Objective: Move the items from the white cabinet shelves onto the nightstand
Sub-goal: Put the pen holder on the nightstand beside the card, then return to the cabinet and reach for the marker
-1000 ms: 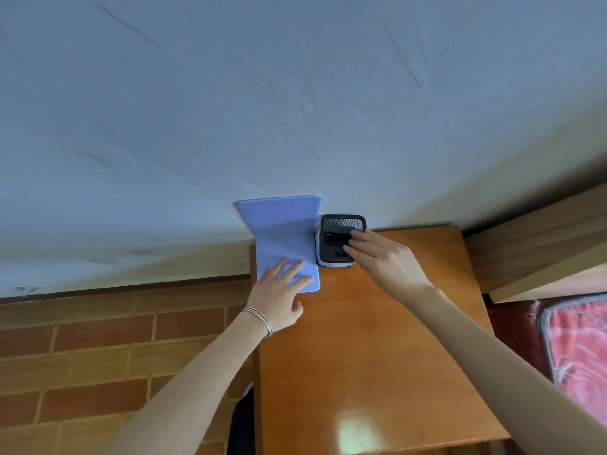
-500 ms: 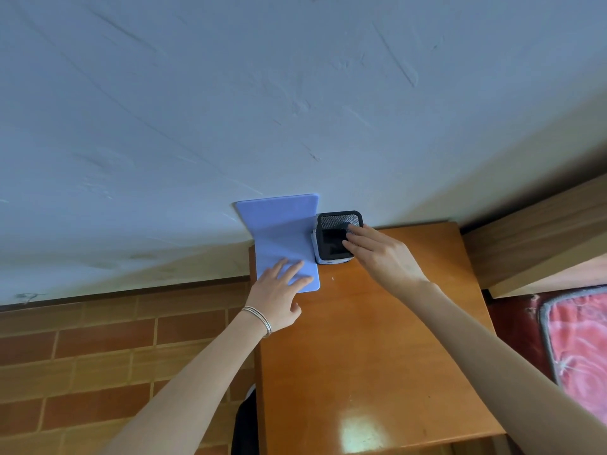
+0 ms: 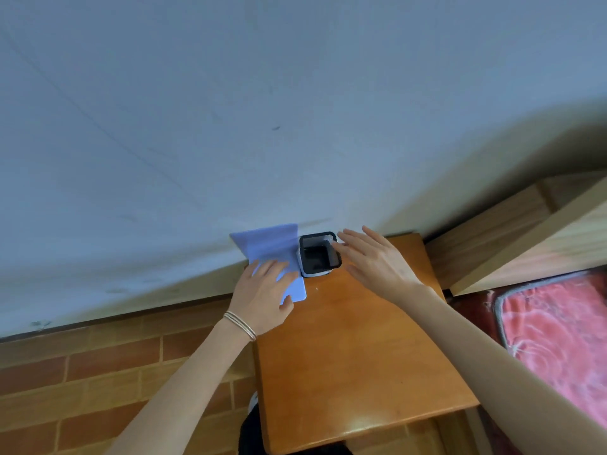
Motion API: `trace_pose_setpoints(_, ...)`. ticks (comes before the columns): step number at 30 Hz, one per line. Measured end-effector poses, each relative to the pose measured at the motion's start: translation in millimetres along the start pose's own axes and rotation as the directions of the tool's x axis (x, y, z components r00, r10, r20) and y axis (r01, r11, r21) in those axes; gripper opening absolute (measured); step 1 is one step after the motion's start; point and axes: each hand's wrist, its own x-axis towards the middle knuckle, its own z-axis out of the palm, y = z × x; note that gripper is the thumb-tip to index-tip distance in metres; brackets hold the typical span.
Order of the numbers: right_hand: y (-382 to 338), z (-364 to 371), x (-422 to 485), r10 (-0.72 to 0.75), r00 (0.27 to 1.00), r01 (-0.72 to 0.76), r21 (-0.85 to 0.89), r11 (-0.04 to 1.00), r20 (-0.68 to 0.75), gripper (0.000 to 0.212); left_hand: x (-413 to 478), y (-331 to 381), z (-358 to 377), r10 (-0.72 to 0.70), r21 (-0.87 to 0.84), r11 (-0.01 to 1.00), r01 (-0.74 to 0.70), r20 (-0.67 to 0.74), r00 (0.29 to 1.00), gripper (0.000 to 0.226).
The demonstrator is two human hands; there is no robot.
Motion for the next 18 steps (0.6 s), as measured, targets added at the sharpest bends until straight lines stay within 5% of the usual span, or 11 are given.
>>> trace_pose_setpoints(3,-8.1,-64.4,-0.1,0.049,0.998,-0.049,-0.004,0.999,-0.046,0.034,11.7,20.1,-66.5,0.057,-0.025,0.998,-0.06,-0.09,0.994,0.046)
trace_pose_setpoints(9,-9.9,-202.2,-32.4,0.159,0.976,-0.172,-0.073,0.982,-0.151,0.044,35.2,74.3,-189.7,0.274,0.047,0.962,-0.27,-0.225,0.935,0.051)
trace_pose_setpoints(18,-56.9,-326.5,-130.4,0.492,0.816,-0.561,-0.213,0.8,-0.304,0.053,69.0,166.4,-293.5,0.61,0.078,0.775,-0.628,-0.355,0.709,0.055)
